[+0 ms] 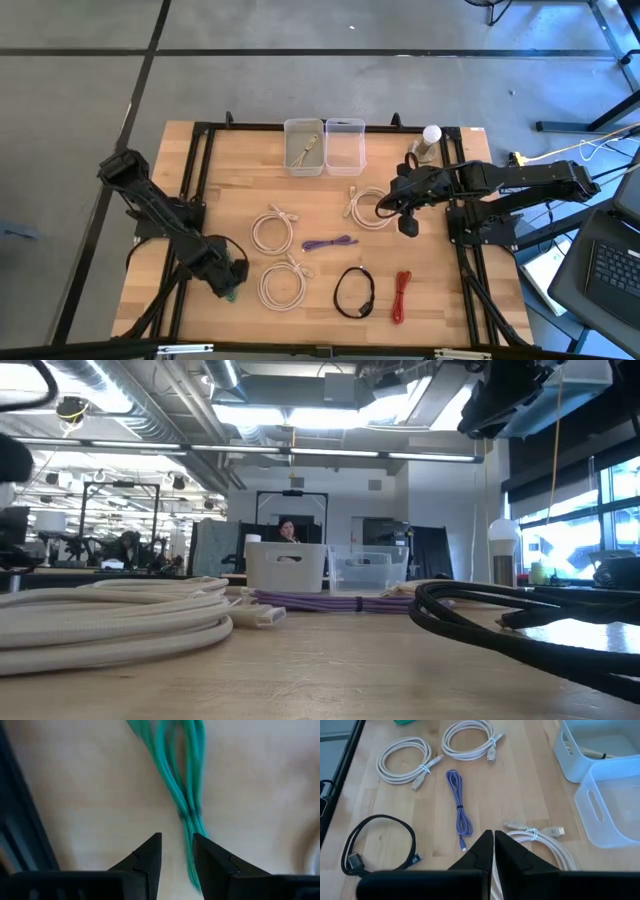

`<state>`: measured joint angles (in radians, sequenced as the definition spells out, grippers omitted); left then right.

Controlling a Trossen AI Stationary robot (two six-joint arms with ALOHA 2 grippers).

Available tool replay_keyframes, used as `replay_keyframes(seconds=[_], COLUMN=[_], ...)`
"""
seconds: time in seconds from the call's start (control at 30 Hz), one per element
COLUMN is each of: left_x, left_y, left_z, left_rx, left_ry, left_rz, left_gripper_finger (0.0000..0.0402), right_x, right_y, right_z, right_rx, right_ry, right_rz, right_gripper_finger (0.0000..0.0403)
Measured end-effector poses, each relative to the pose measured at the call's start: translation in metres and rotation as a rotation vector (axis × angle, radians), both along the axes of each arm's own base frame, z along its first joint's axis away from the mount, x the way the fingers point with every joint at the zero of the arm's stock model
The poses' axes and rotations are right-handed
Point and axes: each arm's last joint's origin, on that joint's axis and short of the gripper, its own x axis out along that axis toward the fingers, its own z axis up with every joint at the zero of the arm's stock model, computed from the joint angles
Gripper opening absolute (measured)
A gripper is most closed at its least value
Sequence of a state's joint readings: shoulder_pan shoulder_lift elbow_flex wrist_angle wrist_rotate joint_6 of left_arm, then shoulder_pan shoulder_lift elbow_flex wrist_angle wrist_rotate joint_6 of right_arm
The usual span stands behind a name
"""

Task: Pick and place USB-C Cables
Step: Put the green charger cable into the gray bin

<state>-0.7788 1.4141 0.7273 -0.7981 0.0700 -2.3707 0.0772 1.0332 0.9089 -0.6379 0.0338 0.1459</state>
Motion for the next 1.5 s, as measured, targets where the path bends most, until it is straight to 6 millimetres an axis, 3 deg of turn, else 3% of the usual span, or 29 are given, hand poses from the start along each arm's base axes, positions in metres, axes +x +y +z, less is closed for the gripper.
replay_keyframes(seconds=[0.4, 0.63, 0.83, 1.23, 1.5], left_x=[0.009, 0.01, 0.013, 0.022, 0.019], left_y=[0.0, 0.001, 0.003, -0.008, -0.008], left_z=[-0.023, 0.006, 0.003, -0.014, -0.009], left_rx=[0.117, 0.108, 0.198, 0.142, 0.085], left_ry=[0.047, -0.049, -0.113, -0.085, -0.055], left_rz=[0.004, -0.02, -0.011, -0.032, -0.052], left_gripper_finger=[0.0102, 0.0102, 0.0102, 0.0102, 0.0102], right_x=[-0.001, -0.001, -0.001, -0.001, -0.001], right_y=[0.0, 0.0, 0.0, 0.0, 0.0], right_z=[-0.001, -0.001, -0.001, -0.001, -0.001], right_rx=[0.001, 0.001, 0.002, 0.001, 0.002], right_ry=[0.011, 0.01, 0.01, 0.012, 0.011], right_rz=[-0.002, -0.002, -0.003, -0.002, -0.003], right_gripper_finger=[0.0021, 0.0021, 0.0021, 0.0021, 0.0021])
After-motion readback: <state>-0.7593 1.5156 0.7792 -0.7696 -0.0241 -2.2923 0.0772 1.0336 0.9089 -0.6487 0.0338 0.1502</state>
